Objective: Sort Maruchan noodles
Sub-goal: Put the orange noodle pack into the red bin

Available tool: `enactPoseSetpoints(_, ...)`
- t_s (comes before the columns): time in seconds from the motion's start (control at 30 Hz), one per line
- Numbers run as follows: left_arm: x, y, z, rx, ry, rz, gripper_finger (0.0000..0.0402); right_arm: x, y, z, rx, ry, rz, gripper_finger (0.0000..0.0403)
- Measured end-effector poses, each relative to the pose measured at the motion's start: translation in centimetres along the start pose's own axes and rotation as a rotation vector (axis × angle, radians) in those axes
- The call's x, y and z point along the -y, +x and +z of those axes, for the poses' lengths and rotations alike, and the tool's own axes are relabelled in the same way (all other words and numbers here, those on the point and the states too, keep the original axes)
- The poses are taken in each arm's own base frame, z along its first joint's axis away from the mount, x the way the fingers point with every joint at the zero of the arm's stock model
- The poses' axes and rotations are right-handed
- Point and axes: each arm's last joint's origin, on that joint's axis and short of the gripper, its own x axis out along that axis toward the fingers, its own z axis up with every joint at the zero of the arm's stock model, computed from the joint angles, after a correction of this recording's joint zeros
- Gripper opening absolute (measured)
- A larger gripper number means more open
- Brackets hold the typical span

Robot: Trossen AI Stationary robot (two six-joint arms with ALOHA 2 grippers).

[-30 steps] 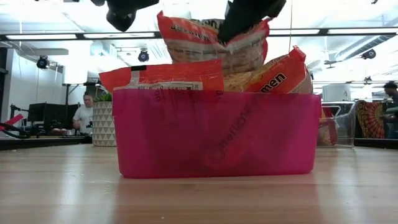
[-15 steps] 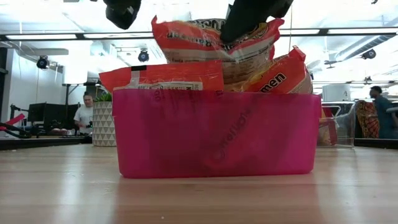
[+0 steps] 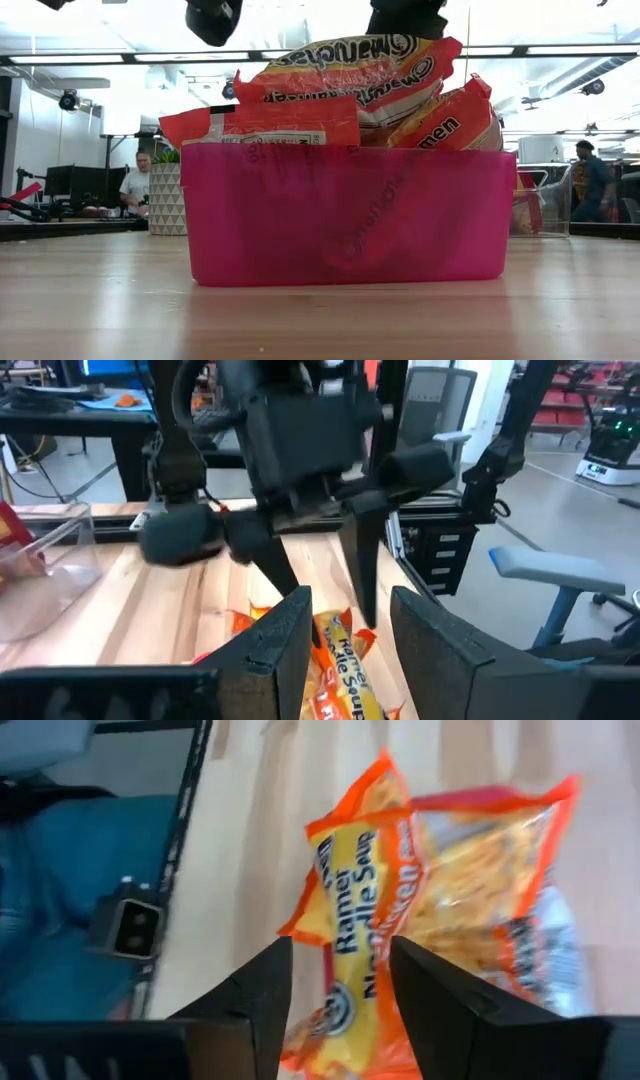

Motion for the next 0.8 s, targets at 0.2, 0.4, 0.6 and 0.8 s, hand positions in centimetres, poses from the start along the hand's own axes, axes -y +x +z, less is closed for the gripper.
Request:
enactPoseSetpoints(0.2, 0.3, 1.3, -1.8, -0.028, 0.019, -0.003, 0.0107, -1.0, 0.4, -1.1, 0.092, -0.116, -0.129, 0.0103)
enactPoseSetpoints(0.4, 0.5, 2.8, -3.6, -0.083, 0.071, 0.012, 0.0055, -0.5, 2.2, -3.4, 0.179, -0.158, -0.148, 0.0026)
enactPoseSetpoints(0.6, 0.5, 4.0, -5.9, -0.159, 0.104, 0.021, 0.0004, 0.5, 3.3, -5.6, 0.254, -0.146, -0.123, 0.0013)
enactPoseSetpoints(0.8, 0.2, 4.3, -7.1, -0.224, 0.080, 0.040, 0.0002, 1.0, 3.5, -6.9, 0.256, -0.083, -0.087, 0.0013)
